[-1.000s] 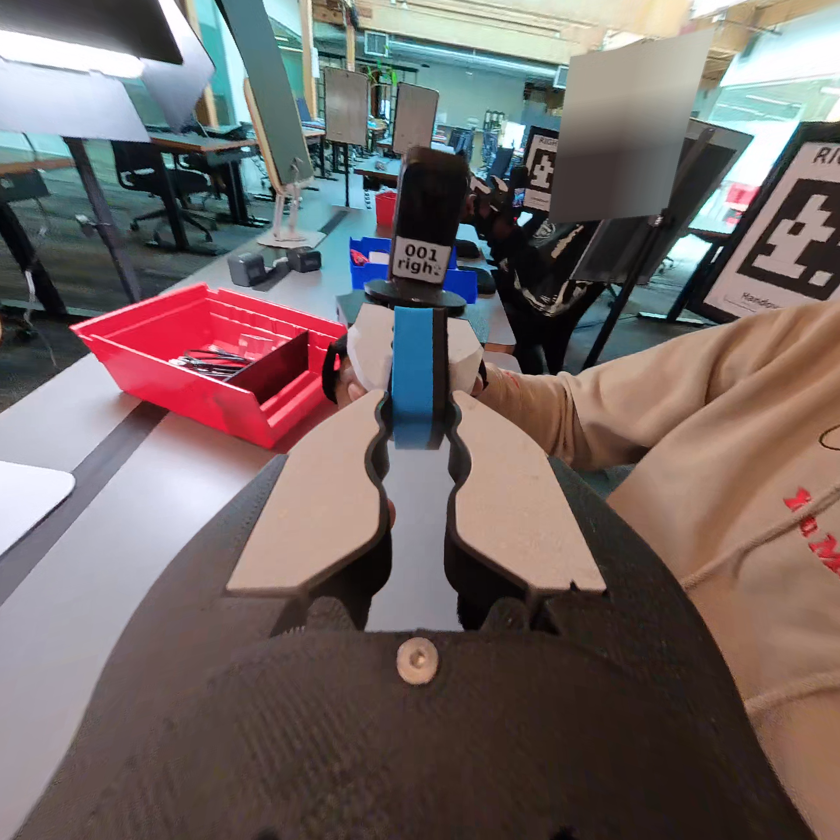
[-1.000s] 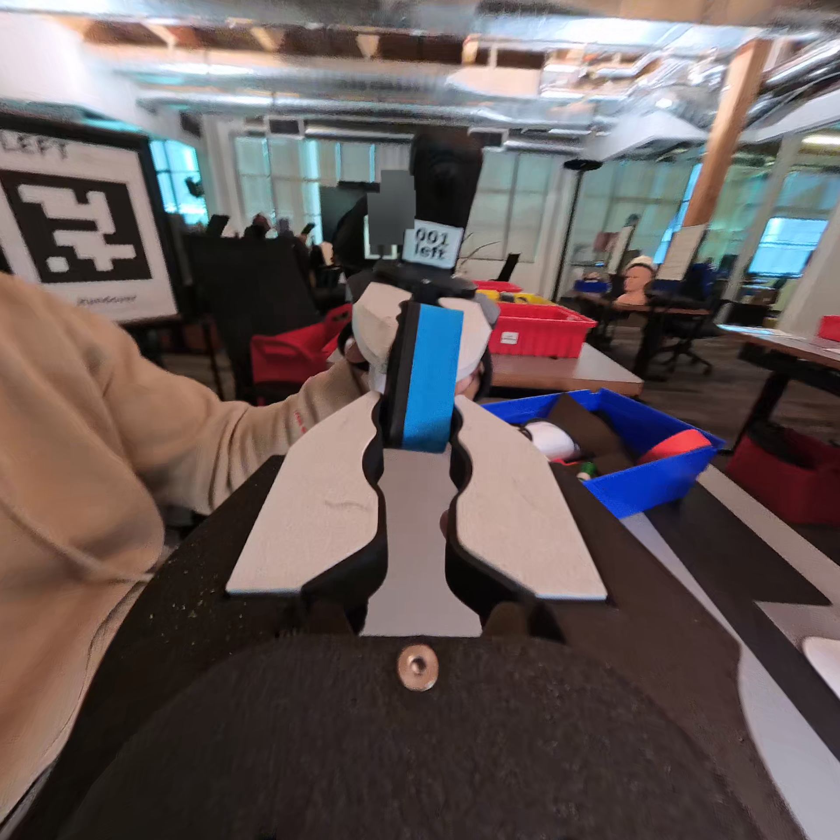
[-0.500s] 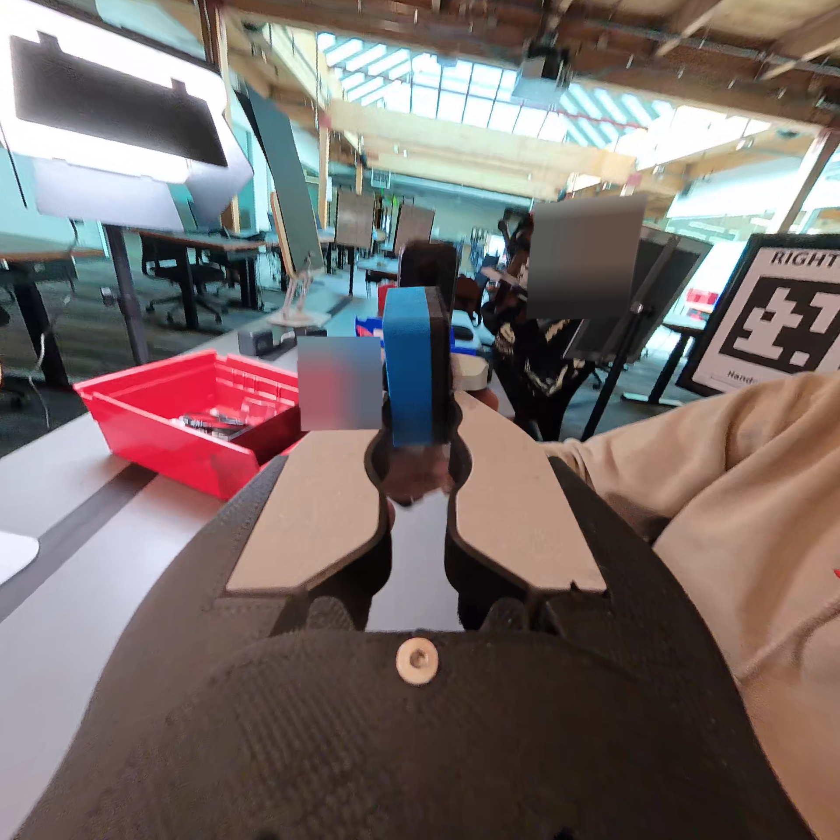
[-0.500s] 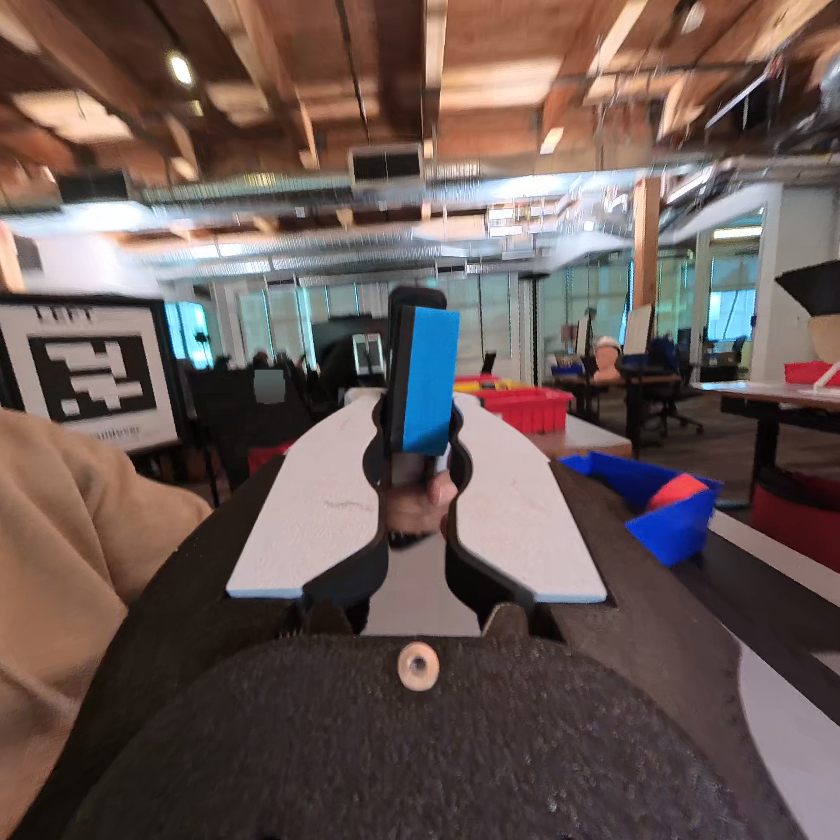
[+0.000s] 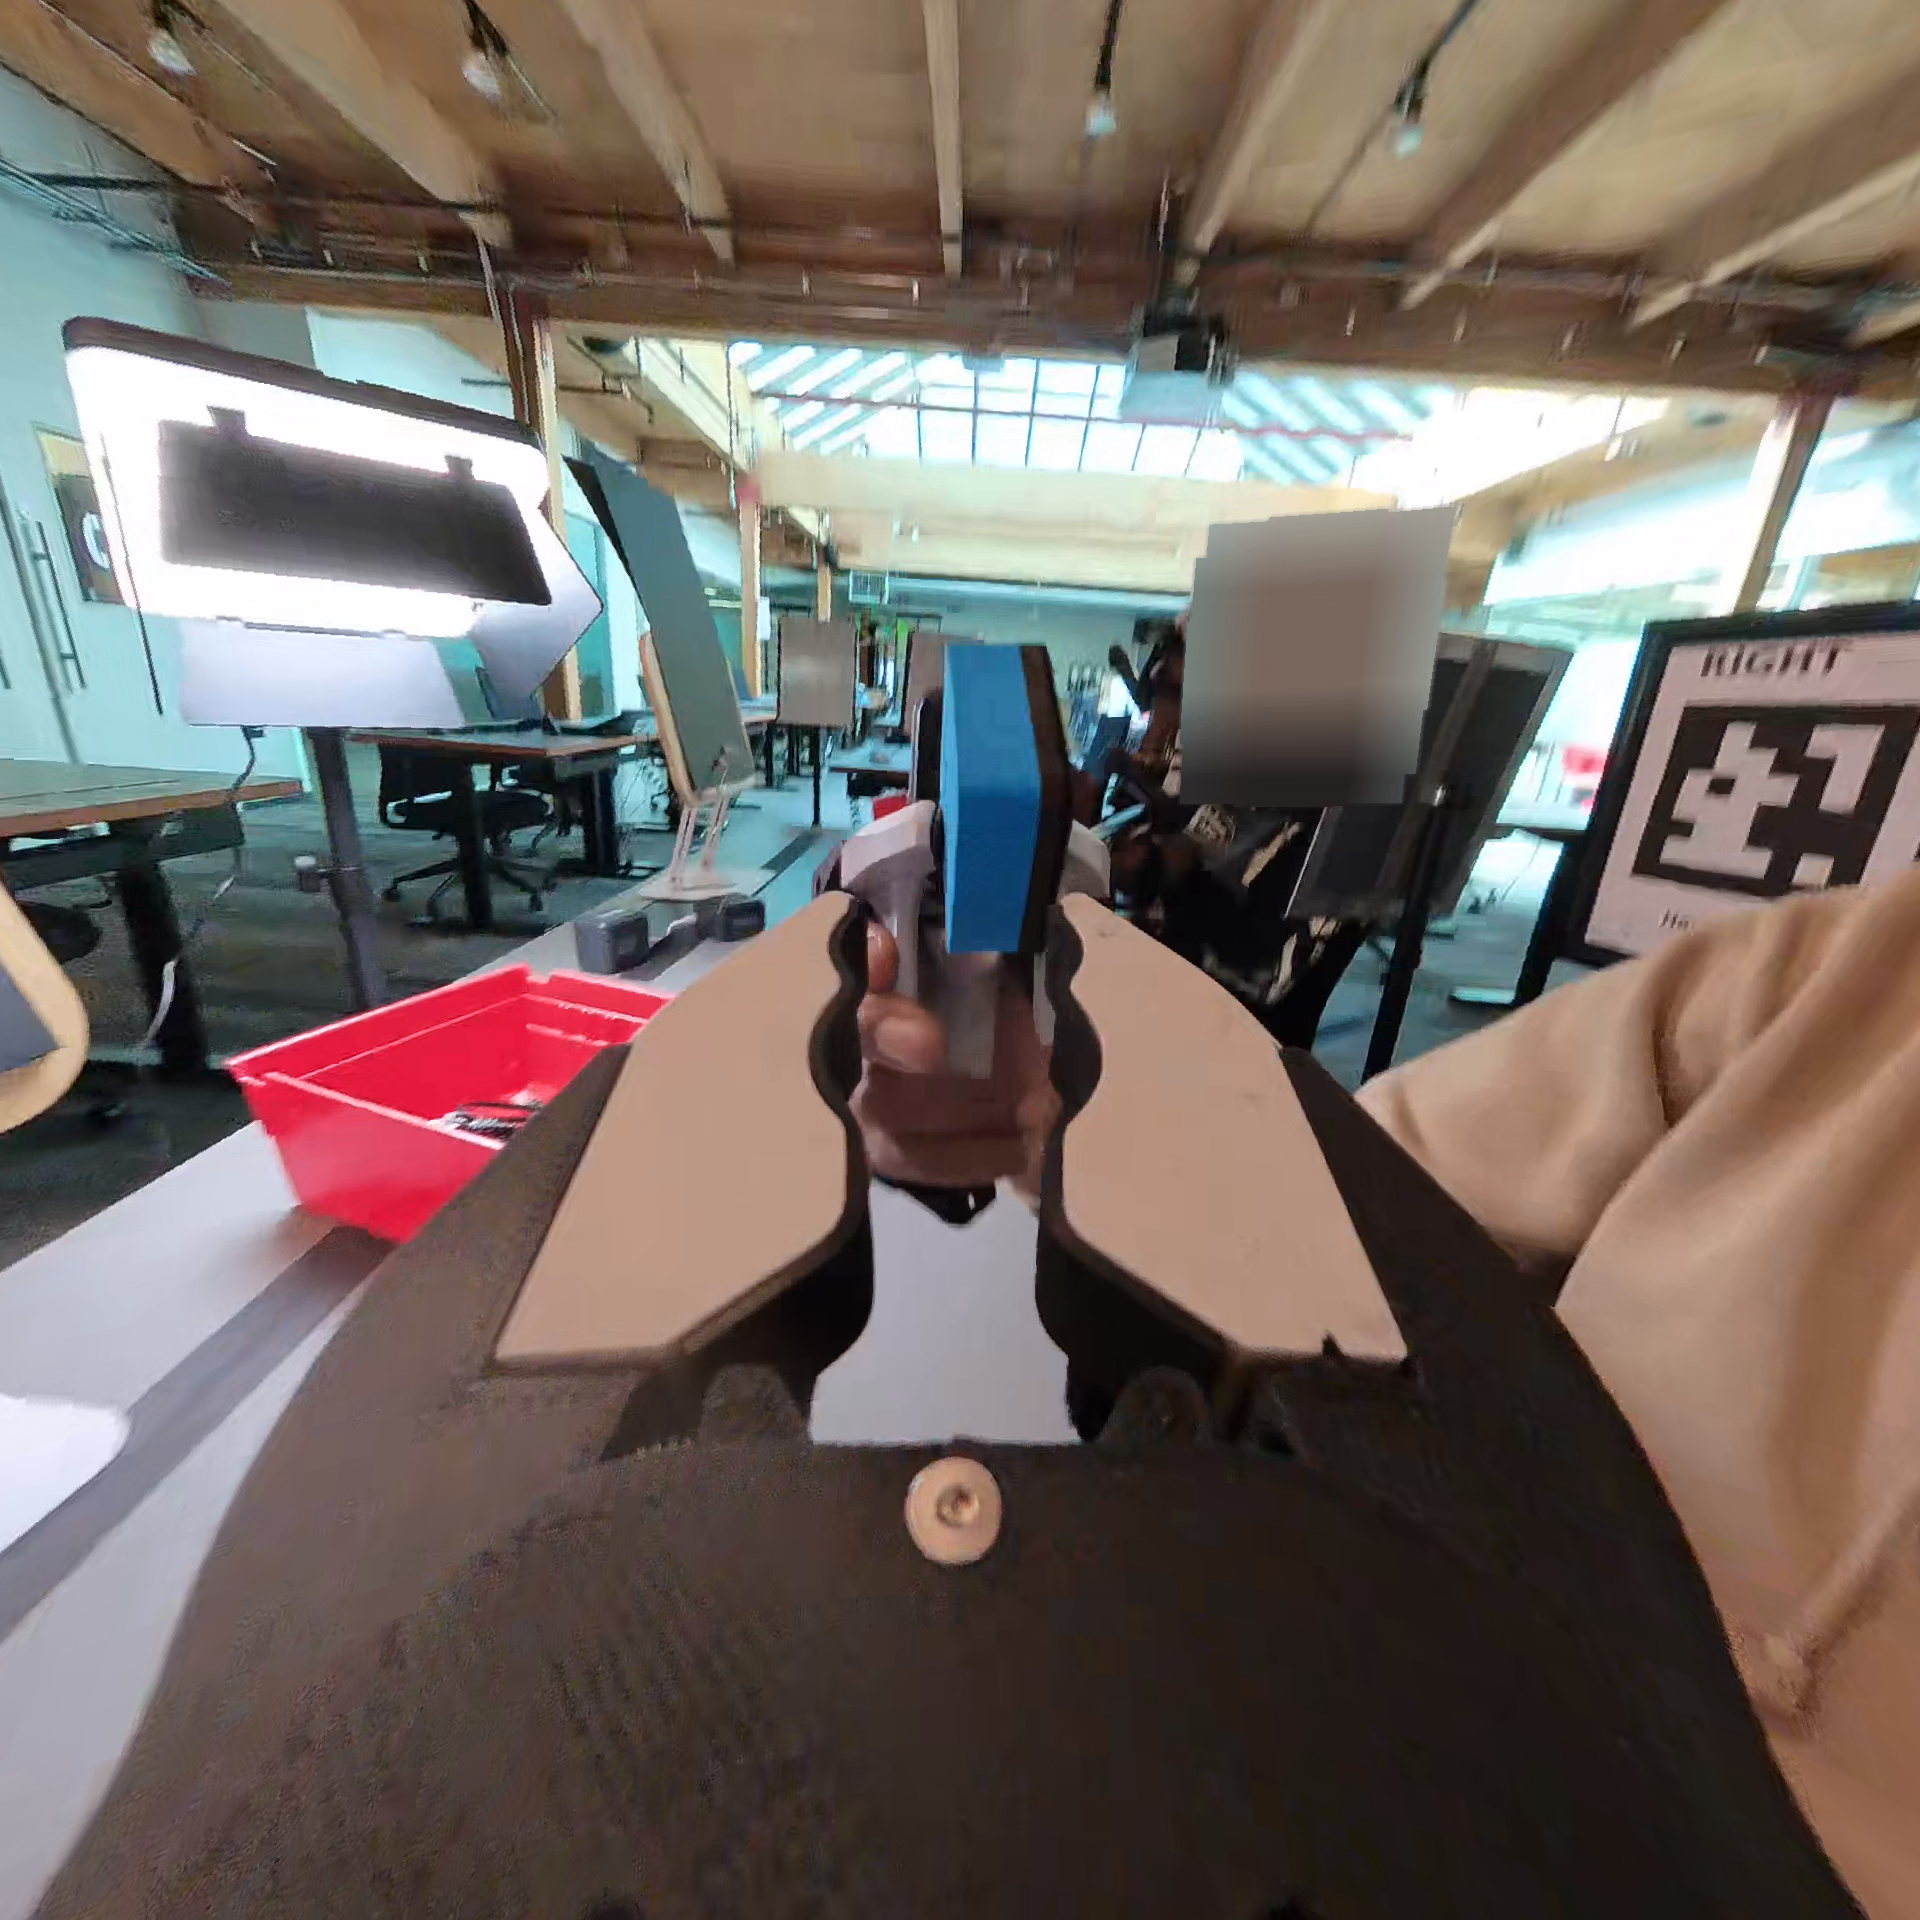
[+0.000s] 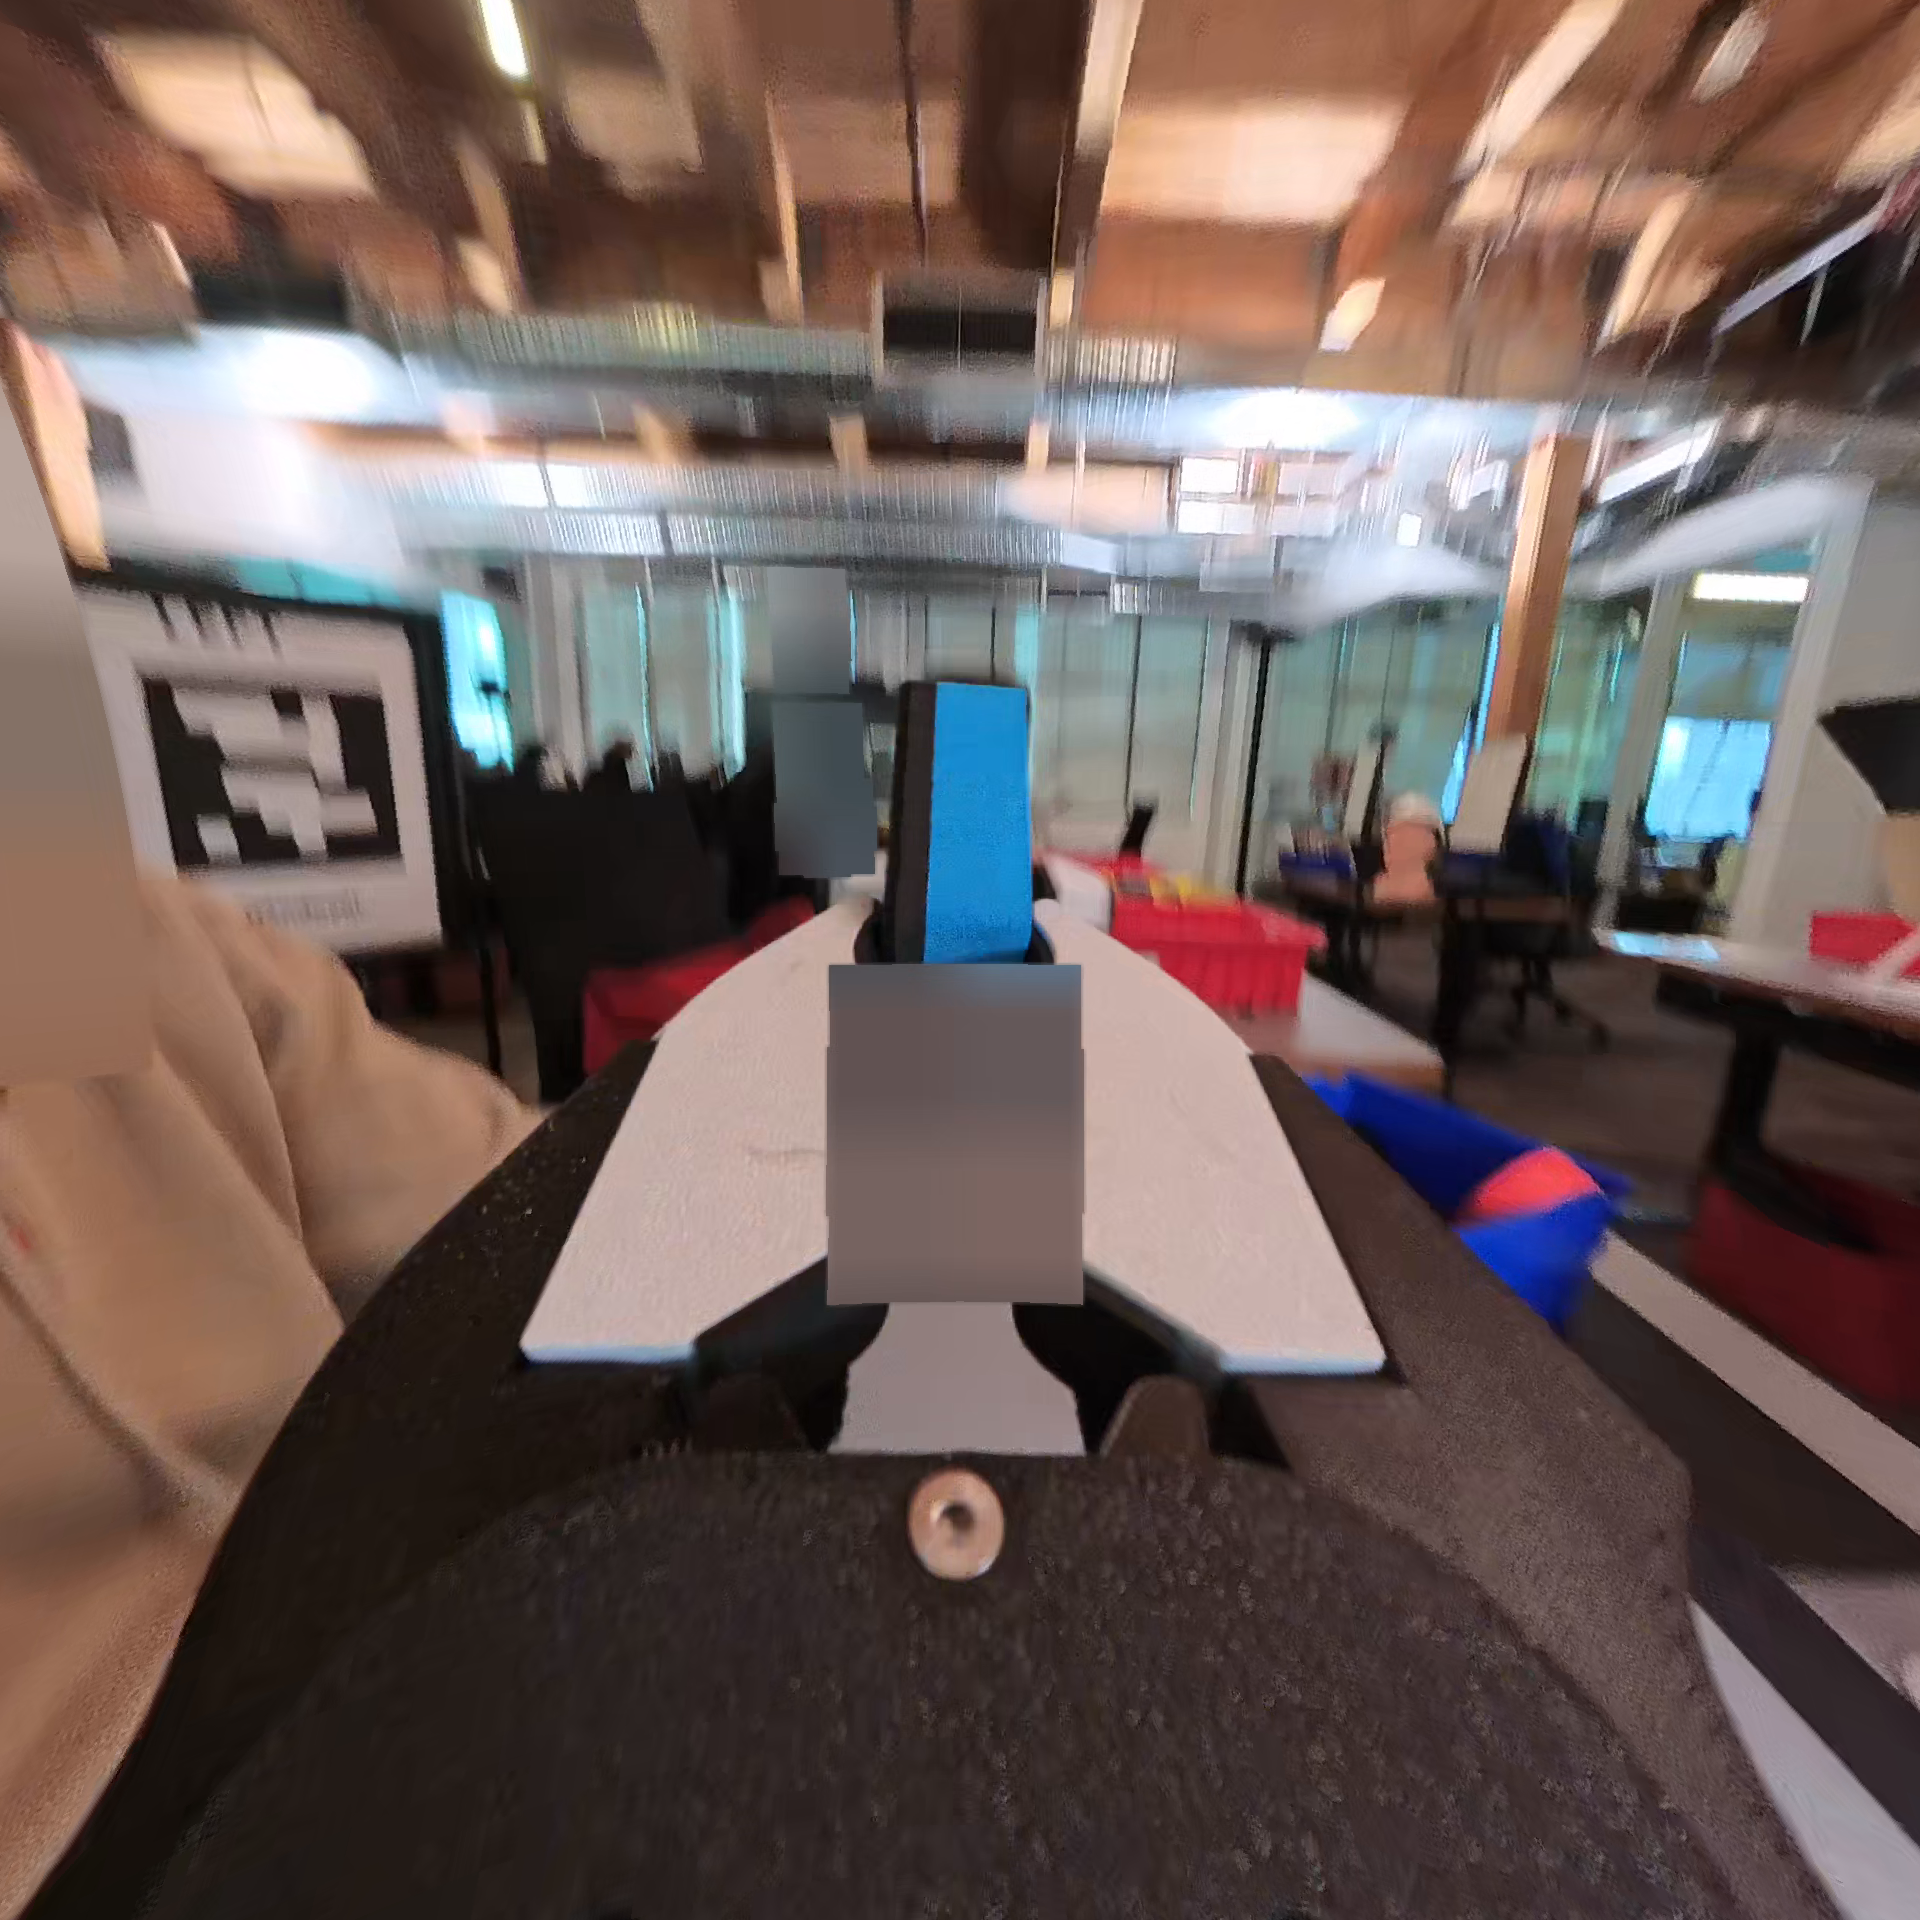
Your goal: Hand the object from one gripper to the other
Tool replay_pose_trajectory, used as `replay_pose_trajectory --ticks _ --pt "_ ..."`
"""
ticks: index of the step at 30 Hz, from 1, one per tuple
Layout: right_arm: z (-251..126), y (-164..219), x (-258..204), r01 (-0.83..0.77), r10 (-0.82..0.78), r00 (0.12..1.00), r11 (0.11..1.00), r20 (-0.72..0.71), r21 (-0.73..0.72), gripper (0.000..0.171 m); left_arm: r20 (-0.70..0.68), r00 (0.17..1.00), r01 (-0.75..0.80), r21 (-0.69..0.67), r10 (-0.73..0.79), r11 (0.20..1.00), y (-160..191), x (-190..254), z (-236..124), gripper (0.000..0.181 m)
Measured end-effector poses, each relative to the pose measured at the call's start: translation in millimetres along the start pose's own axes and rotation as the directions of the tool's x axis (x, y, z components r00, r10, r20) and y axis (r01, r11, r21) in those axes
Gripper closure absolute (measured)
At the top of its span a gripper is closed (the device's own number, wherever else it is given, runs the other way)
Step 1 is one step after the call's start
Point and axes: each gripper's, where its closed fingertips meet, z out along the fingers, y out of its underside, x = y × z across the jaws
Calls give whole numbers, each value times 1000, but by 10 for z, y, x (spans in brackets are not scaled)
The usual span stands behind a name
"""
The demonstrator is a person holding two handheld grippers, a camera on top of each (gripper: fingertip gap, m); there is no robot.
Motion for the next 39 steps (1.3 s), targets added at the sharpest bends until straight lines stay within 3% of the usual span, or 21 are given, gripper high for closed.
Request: replay_pose_trajectory --ticks 2,6,13,16,19,21,24,28,31,36,38,39 --pt "6 -91 33 -72 73 997 986 -1 149 148 -14 999 43 46 -42 998 59 -14 99 149" --pt "93 101 146 -102 114 992 979 -59 177 148 0 996 85 69 -85 994 101 -70 143 159" --pt "0 319 76 17 -24 999 972 -30 -235 134 13 996 87 -337 -87 937 377 23 -40 159" --pt "22 527 -58 57 -44 998 935 46 -351 147 -1 1000 23 -439 -26 898 496 99 -72 159" --pt "87 407 -52 38 -31 999 965 31 -259 148 5 998 -62 -281 66 958 244 86 -50 155" --pt "73 160 -17 3 -3 1000 997 2 -82 148 13 999 -51 -129 53 990 82 55 -18 147" --pt "-3 -103 71 -109 114 993 982 -21 155 148 35 999 -4 -22 4 1000 81 -21 88 144" --pt "107 77 100 -101 112 991 983 -66 156 148 5 999 51 30 -51 998 116 -19 154 159" --pt "108 169 128 -86 87 993 996 -78 12 146 20 998 60 -87 -59 994 161 -47 78 159" --pt "2 222 47 24 -34 999 975 -42 -220 123 5 1000 27 -341 -27 940 354 59 -66 159" --pt "24 372 -51 45 -44 999 951 9 -304 147 -10 1000 1 -389 -6 921 419 106 -64 159" --pt "43 365 -58 68 -68 998 956 9 -286 148 -7 1000 -10 -378 8 926 394 101 -66 159"
